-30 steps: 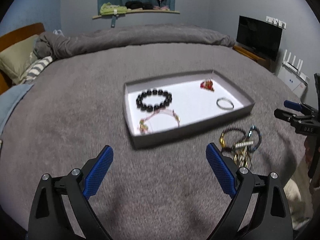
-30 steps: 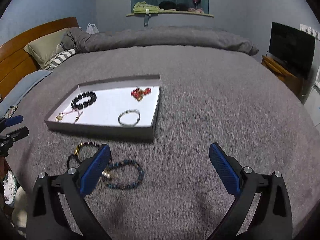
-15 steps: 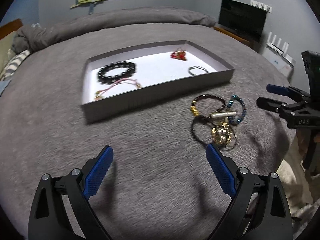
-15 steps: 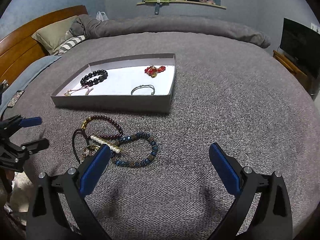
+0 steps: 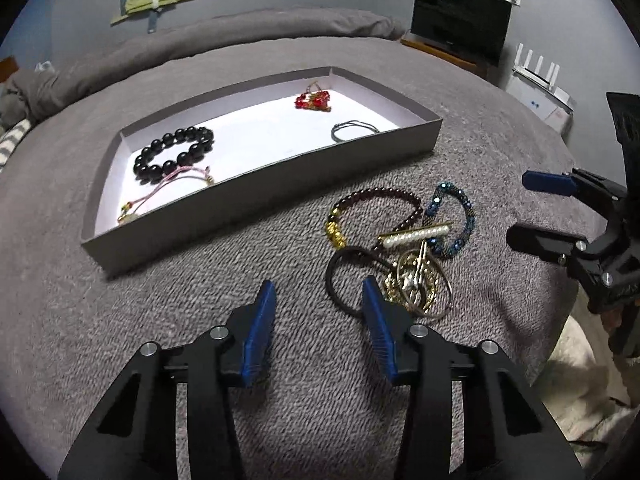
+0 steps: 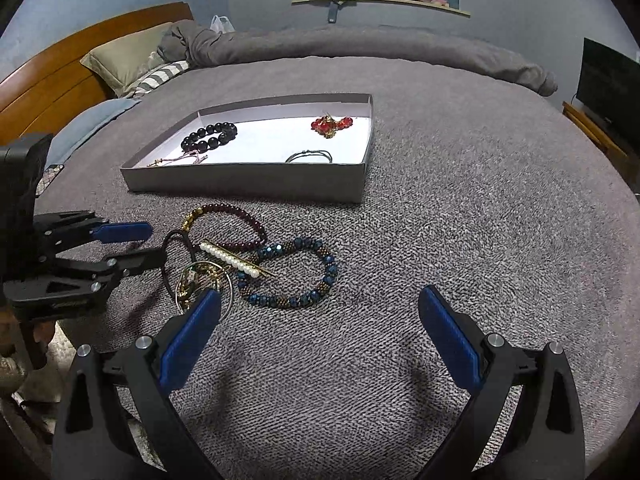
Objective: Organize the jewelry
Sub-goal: 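Lower the left tool onto the black elastic hair tie and close it, then close the right tool on the large silver bangle while the left tool holds the hair tie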
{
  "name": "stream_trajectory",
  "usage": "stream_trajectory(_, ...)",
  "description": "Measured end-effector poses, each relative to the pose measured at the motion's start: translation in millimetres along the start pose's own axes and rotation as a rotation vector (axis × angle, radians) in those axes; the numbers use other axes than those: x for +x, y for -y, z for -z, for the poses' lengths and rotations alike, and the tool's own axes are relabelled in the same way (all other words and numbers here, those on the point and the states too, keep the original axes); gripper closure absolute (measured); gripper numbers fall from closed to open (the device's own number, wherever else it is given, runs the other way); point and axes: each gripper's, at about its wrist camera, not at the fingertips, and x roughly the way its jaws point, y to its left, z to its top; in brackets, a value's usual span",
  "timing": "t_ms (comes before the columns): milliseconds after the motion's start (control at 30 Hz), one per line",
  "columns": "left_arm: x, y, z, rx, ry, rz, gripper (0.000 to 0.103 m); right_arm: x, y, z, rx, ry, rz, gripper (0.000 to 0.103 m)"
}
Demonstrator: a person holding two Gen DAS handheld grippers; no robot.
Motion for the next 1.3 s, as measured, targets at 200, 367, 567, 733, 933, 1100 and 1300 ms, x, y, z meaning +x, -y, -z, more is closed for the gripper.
stream_trajectory(200,6.2,12.1,-0.8,0.075,0.004,-0.011,0.085,2.4,-11.4,2.7,-0.018,-0.009,-0.045,0.006)
stream_trajectory(367,4.8,8.7,2.6,0.078,0.003,-0.015,0.100,1.8,-30.5,4.2,-0.072,-0.008,-0.093,0.006)
stream_trajectory(567,-9.5,-8.7,7.7,0.022,0.008,-0.003,0.100,7.7,-53.6,5.6,-0.117,-0.023,-0.146,0.012)
stream_trajectory(733,-14.6,-19.2,12.0,-0.017,-0.001,0.022,0.100,20.9,-66.3,7.0,-0.096,-0.063,-0.200,0.020)
stream_trajectory(933,-11.7,-19.3,19.0,-0.019,-0.013,0.040,0.100,39.3,-82.7,8.5,-0.085,-0.108,-0.246,0.031)
stream_trajectory(1100,-12.0,-22.9,20.4,-0.033,-0.014,0.049,0.100,48.9,-88.6,7.0,-0.093,-0.103,-0.214,0.032)
stream_trajectory(1300,-9.0,-25.4,20.8,-0.042,-0.020,0.053,0.100,51.4,-90.5,7.4,-0.109,-0.081,-0.190,0.045)
